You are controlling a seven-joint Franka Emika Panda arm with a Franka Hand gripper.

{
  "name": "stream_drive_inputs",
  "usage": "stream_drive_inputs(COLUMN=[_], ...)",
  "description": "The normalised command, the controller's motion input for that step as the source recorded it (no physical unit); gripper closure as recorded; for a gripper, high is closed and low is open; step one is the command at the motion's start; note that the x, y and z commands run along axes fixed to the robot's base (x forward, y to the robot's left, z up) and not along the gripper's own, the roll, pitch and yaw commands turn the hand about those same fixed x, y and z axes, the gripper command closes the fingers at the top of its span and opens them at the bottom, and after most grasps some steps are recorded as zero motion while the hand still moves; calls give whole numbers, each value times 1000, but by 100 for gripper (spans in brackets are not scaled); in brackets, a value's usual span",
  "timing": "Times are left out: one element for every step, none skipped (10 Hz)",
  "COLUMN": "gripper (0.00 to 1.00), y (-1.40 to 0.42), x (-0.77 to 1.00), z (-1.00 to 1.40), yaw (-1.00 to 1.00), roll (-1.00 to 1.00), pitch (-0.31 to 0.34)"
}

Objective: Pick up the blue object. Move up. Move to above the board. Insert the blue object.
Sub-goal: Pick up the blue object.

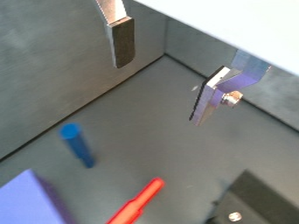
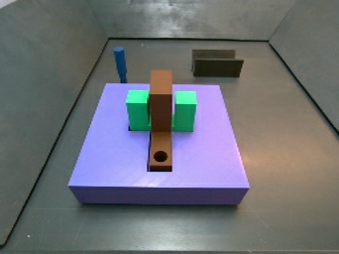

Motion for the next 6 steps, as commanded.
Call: stream_drive_inputs(gripper=[0,0,0,0,0,0], y=[-649,-657,-626,-329,-260,-211], x=[-723,-649,-420,-6,-154,-83], z=[-46,-26,-363,-383,-483,-420], yaw=[0,0,-26,0,0,0], roll=[61,167,196,0,0,-19], pitch=[-346,-309,-130,0,0,-20])
